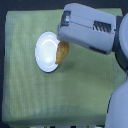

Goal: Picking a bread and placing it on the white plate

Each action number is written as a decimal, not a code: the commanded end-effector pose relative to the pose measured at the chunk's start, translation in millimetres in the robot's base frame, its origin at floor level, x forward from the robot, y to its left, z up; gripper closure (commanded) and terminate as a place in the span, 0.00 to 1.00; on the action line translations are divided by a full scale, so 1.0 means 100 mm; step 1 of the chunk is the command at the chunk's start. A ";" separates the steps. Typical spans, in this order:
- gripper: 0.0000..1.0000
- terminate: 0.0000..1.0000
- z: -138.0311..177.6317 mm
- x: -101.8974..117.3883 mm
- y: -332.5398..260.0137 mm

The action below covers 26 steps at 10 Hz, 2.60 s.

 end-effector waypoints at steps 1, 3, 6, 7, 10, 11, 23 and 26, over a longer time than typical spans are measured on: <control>1.00 0.00 -0.48 0.12 0.97; 1.00 0.00 -0.61 0.11 1.22; 1.00 0.00 -0.71 0.18 1.32; 1.00 0.00 -0.73 0.19 1.31; 1.00 0.00 -0.76 0.22 1.19; 1.00 0.00 -0.75 0.21 1.20; 0.00 0.00 -0.67 0.16 1.18; 0.00 0.00 -0.35 0.32 1.15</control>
